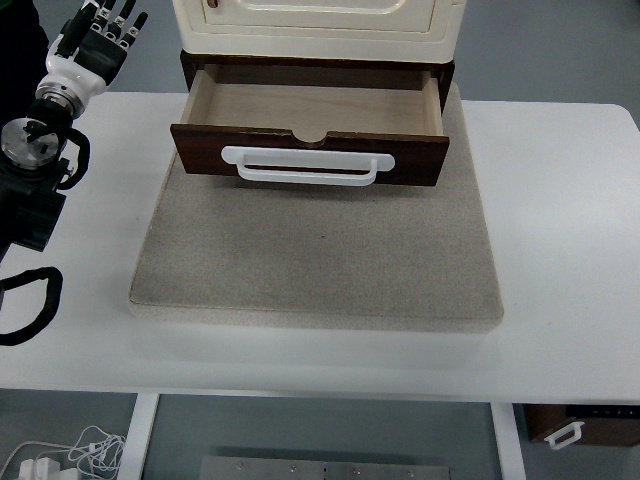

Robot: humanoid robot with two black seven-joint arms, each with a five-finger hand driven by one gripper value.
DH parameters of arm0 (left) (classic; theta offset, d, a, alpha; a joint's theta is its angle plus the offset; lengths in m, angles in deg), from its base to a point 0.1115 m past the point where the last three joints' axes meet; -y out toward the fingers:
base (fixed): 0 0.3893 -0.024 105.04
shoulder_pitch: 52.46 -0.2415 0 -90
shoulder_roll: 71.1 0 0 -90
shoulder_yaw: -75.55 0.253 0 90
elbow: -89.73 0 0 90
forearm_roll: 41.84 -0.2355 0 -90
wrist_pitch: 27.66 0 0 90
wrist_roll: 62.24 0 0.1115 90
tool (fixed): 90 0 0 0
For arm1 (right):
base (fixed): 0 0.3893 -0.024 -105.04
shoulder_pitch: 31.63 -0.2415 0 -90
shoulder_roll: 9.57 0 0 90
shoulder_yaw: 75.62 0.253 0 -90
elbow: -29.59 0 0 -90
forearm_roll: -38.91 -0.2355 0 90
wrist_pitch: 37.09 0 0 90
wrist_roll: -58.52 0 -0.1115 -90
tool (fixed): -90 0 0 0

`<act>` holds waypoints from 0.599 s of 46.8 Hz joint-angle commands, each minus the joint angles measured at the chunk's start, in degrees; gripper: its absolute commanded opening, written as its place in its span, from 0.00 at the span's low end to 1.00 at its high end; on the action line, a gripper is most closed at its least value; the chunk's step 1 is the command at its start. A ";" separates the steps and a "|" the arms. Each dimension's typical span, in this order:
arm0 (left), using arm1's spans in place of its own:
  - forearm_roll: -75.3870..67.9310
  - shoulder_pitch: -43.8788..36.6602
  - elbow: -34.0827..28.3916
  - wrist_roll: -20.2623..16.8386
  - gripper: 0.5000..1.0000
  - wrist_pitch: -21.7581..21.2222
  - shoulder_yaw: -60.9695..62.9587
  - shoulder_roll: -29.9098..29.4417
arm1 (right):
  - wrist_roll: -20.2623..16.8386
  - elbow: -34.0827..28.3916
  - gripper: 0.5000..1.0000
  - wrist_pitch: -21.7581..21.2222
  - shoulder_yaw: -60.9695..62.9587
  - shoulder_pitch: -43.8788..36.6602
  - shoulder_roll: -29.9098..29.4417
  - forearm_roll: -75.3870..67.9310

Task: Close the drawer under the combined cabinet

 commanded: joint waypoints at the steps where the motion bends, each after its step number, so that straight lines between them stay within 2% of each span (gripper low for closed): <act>1: 0.00 0.00 -0.01 0.00 1.00 0.00 0.00 0.02 | 0.00 0.00 0.90 0.02 0.00 0.00 0.00 0.00; 28: 0.00 -0.09 -0.10 0.00 1.00 -0.18 0.00 0.02 | 0.00 0.00 0.90 0.02 0.00 0.00 0.00 0.00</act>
